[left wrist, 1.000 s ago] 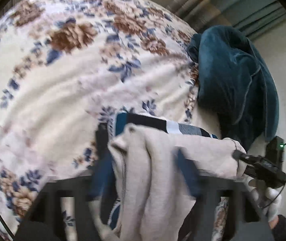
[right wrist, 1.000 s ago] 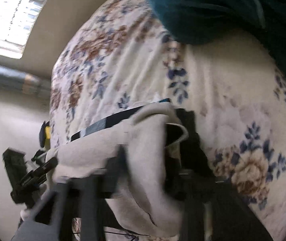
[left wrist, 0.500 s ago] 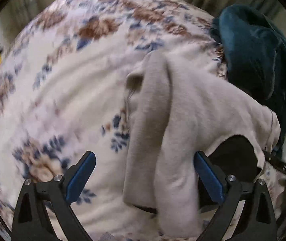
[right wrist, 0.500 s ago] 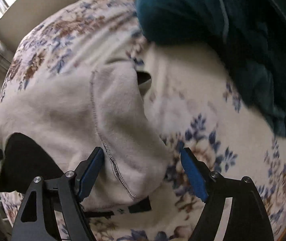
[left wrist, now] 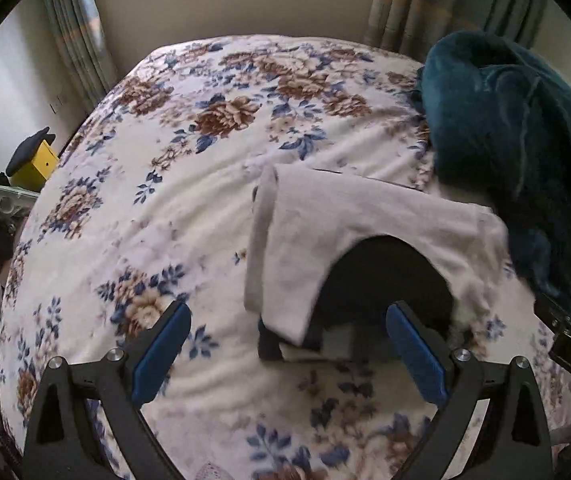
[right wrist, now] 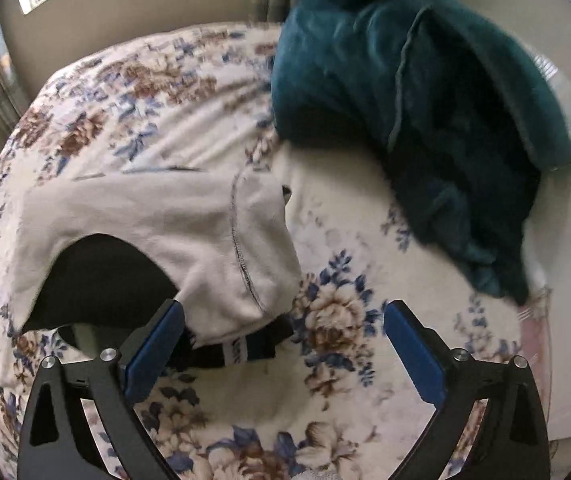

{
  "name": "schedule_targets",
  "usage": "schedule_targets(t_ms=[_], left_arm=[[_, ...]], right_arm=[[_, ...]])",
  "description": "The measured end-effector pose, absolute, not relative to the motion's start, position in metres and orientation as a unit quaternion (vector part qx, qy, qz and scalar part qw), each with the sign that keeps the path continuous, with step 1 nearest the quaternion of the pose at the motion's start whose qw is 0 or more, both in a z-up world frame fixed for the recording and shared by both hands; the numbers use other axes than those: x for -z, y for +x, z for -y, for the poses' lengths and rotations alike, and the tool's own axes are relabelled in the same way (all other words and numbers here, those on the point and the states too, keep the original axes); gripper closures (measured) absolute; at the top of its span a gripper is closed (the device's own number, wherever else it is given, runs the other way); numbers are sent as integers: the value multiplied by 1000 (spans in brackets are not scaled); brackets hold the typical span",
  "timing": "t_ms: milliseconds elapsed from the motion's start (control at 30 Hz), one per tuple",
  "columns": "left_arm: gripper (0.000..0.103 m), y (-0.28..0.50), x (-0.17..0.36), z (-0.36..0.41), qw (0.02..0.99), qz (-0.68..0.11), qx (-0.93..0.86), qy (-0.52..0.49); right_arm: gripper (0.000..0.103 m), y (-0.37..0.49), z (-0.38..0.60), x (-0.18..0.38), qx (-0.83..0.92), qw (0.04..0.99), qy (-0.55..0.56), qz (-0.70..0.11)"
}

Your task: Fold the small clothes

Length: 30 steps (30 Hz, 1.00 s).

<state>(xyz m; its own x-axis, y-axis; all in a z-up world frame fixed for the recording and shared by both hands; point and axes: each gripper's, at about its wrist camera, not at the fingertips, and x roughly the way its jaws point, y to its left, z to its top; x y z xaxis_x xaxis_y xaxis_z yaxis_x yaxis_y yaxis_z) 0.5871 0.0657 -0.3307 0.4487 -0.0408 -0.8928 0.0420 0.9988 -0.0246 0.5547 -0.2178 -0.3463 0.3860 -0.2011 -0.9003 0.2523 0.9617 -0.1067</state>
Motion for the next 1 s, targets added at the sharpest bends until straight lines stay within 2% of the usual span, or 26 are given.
schedule_targets(t_ms=[400, 633, 1000], left_arm=[[3, 467, 196, -56, 874, -485, 30, 5], [3, 394, 135, -57, 888, -460, 26, 4], [3, 318, 79, -58, 907, -420, 18, 10]], right_arm=[[1, 416, 203, 185, 129, 861, 35, -491], [1, 319, 196, 89, 119, 887, 23, -445], [1, 216, 192, 5, 98, 907, 24, -409]])
